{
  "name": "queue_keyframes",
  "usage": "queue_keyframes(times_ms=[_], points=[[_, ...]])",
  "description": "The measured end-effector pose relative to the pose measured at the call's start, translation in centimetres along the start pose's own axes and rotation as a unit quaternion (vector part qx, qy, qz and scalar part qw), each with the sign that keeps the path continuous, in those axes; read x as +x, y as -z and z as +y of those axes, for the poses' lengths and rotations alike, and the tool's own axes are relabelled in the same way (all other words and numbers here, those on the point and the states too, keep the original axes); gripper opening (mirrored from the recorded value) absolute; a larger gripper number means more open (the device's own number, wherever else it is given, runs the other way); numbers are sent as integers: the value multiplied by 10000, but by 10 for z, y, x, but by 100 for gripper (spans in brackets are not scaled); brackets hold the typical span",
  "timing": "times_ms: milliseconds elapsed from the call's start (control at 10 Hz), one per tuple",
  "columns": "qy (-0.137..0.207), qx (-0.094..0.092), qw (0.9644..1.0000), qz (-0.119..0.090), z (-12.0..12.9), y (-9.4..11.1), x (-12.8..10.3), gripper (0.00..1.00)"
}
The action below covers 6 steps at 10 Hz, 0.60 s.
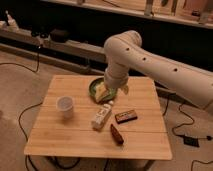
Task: Pick up the ceramic cup
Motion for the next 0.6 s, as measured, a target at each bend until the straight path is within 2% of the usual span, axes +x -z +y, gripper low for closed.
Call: queue_keyframes(times_ms=[100, 200, 300, 600], points=[[230, 183, 9993, 227, -2, -2, 18, 80], [551, 428, 9965, 465, -8, -8, 42, 80], [842, 681, 9921, 641, -13, -17, 62, 80], [1201, 1239, 9822, 745, -23, -35, 89, 80]])
